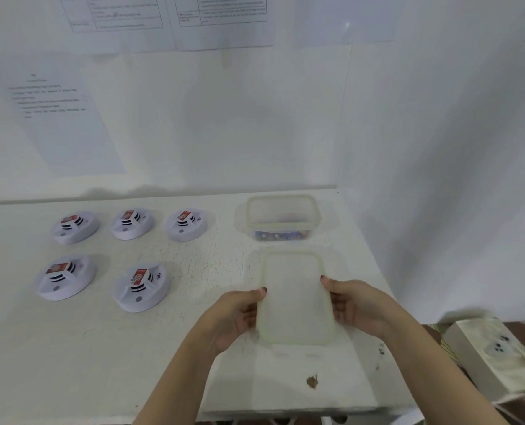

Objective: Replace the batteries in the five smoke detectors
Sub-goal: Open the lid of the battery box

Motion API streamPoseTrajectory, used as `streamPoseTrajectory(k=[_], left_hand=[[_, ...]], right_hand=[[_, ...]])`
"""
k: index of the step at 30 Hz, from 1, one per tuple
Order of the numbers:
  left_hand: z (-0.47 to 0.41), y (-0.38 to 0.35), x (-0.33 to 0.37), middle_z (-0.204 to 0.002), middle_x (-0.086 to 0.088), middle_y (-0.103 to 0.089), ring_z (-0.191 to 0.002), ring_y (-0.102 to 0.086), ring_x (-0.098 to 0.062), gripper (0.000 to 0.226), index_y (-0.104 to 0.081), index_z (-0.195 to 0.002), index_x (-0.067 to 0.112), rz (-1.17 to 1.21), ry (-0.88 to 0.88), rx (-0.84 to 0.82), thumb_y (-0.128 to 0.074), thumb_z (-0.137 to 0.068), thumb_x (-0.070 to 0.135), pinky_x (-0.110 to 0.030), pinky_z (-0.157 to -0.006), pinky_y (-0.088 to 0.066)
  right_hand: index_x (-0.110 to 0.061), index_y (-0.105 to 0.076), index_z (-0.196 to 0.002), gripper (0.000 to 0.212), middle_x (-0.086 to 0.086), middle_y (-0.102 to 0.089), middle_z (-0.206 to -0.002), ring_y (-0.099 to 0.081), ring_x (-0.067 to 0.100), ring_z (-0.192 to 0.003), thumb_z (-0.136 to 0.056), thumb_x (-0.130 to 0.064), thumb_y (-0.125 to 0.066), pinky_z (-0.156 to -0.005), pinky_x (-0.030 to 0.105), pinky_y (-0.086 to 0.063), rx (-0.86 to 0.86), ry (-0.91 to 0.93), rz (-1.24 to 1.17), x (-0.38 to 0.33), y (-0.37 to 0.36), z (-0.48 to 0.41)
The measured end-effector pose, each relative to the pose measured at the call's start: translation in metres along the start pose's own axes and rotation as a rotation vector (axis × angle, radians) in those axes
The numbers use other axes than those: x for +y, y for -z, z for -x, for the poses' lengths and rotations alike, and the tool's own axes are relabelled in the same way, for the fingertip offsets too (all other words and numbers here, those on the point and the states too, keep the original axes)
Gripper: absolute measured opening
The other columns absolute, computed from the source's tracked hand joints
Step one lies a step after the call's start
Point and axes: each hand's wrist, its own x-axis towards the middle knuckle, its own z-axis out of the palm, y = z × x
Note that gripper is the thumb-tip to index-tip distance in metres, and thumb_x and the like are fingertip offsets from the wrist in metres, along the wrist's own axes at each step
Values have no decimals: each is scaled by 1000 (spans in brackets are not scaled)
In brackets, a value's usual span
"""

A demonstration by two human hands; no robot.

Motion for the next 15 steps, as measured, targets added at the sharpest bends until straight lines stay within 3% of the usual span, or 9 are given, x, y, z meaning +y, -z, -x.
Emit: streamPoseTrajectory(k=[2, 3, 5, 6, 8, 11, 13, 15], left_hand=[[-2, -2, 0, -96, -17, -71, -89, -66, -28, 20, -69, -100, -5, 6, -19, -8, -60, -90, 9, -37, -84, -54], [-3, -2, 2, -89, -17, -70, -81, -67, -26, 14, -70, -91, -3, -14, -49, 5, -59, -90, 5, -33, -74, -57], [-7, -3, 8, -68, -12, -61, -59, -58, -21, 22, -60, -66, 4, -87, -124, 88, -61, -88, 0, -24, -53, -49], [-8, -2, 10, -62, -8, -55, -55, -51, -19, 29, -54, -61, 8, -125, -151, 124, -64, -86, 1, -22, -50, -45], [-11, 1, 14, -60, -5, -51, -56, -46, -17, 30, -50, -61, 9, -224, -181, 175, -70, -84, 8, -22, -52, -42], [-12, 5, 20, -64, -3, -58, -57, -52, -13, 23, -59, -69, 6, -381, -258, 249, -75, -82, 17, -20, -53, -45], [-12, 3, 27, -70, 1, -67, -62, -59, -8, 13, -68, -75, 10, -466, -357, 293, -74, -83, 18, -15, -57, -46], [-14, 1, 35, -90, 3, -72, -79, -61, -8, 7, -74, -90, 18, -620, -413, 292, -70, -87, 23, -14, -68, -44]], right_hand=[[5, -67, -101, 22, 17, -71, -97, -68, 28, -84, -87, -12, -62, -69, 32, -57, 20, 30, -15, -2, 0, -1], [8, -65, -105, 26, 21, -69, -104, -67, 31, -91, -88, -11, -62, -78, 37, -56, 51, 59, 32, -2, 0, -2], [15, -60, -108, 37, 25, -66, -107, -64, 32, -90, -90, -17, -62, -85, 42, -53, 110, 109, 170, -2, 0, -3], [16, -59, -106, 39, 26, -66, -105, -64, 31, -87, -90, -20, -62, -84, 41, -53, 114, 121, 205, -1, 0, -3], [8, -61, -99, 32, 25, -67, -104, -65, 29, -82, -90, -23, -62, -78, 38, -55, 100, 124, 224, 2, -2, -1], [3, -62, -94, 30, 19, -68, -90, -64, 26, -69, -88, -27, -64, -60, 30, -55, 89, 91, 290, 1, -1, 9], [3, -65, -88, 40, 12, -71, -83, -66, 24, -63, -86, -37, -65, -55, 28, -53, 33, -44, 485, -4, 0, 21], [-1, -68, -85, 53, 9, -73, -81, -69, 22, -64, -83, -53, -61, -56, 27, -54, -1, -174, 722, -10, 2, 29]])
